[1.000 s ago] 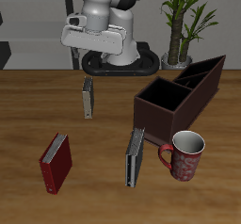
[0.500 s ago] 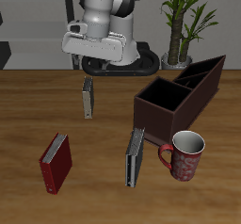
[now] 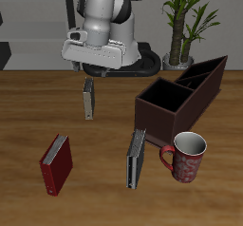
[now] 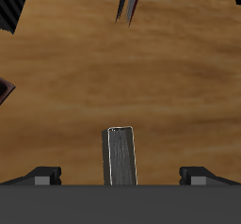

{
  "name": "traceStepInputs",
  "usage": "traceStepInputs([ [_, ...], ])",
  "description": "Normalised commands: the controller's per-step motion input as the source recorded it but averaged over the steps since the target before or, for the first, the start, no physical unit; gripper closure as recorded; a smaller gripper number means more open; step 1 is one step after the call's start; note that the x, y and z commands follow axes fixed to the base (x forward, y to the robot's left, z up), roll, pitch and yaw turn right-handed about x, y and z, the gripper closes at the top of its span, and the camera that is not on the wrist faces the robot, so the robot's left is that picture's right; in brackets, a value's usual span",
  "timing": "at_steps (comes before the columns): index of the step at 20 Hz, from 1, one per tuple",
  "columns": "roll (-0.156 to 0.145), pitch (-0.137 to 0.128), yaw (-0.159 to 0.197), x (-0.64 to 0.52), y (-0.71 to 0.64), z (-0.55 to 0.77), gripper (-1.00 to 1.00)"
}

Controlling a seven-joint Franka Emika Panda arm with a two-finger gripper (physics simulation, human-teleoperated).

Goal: Place the yellow book into the left desk caddy's front compartment

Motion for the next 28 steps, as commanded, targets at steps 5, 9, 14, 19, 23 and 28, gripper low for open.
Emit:
traceStepInputs([
  [5,-0.015,0.028,-0.032,0.06,-0.03,-0.25,-1.0],
  [9,-0.011,-0.005,0.003,0.0,-0.03,-0.16,-1.0],
  [14,0.001,0.031,-0.016,-0.03,0.0,-0.24,-1.0],
  [19,0.001,0.019,-0.003,-0.03,0.0,-0.15,-1.0],
  [23,-0.007,0.01,-0.008,-0.03,-0.02,-0.1,-1.0],
  [28,-0.004,0.034,-0.007,0.01,-0.08,-0.19,-1.0],
])
